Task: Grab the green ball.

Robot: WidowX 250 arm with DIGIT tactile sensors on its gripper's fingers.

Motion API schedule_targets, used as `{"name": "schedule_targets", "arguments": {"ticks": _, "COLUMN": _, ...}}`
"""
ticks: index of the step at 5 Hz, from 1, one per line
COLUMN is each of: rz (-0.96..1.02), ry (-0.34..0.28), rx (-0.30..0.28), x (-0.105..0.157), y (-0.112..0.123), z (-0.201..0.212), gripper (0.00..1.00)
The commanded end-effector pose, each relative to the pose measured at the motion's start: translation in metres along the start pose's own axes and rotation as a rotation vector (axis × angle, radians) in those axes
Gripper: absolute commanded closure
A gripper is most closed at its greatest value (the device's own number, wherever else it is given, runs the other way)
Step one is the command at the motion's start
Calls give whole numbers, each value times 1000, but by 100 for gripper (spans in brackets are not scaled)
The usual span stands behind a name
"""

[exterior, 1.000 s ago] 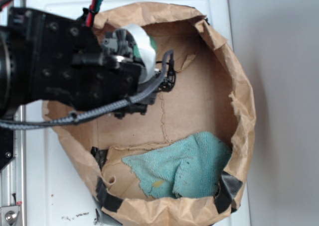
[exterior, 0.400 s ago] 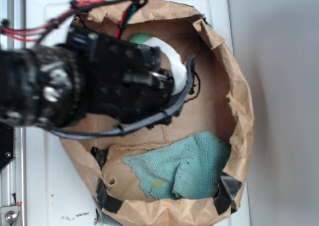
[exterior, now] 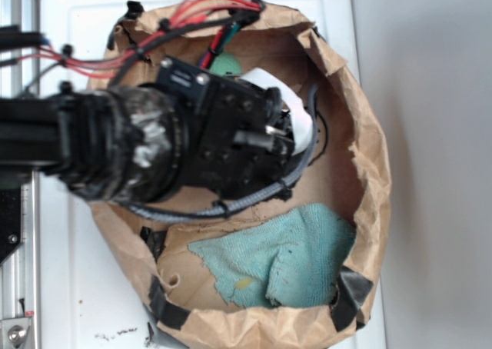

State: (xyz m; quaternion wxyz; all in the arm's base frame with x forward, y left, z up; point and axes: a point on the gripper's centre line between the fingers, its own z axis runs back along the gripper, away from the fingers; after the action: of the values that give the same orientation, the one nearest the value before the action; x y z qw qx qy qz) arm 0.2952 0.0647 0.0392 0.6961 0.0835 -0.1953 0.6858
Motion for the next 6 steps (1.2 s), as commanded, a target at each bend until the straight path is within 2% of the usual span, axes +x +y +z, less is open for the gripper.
{"name": "schedule_targets", "arguments": {"ticks": 1, "rz": 12, "ry": -44, "rx": -27, "x": 10, "y": -7, "z": 11, "gripper": 0}}
{"name": "schedule_targets", "arguments": {"ticks": 3, "rz": -11, "ry": -9, "rx": 19, "x": 31, "y": 7, "z": 28, "gripper": 0}}
{"name": "schedule_targets", "arguments": {"ticks": 4, "rz": 4, "ry": -13, "rx": 10, "x": 42, "y": 10, "z": 25, "gripper": 0}}
{"name": "schedule_targets", "arguments": {"ticks": 6, "rz": 31, "ry": -65, "rx": -16, "x": 50, "y": 13, "z": 0, "gripper": 0}}
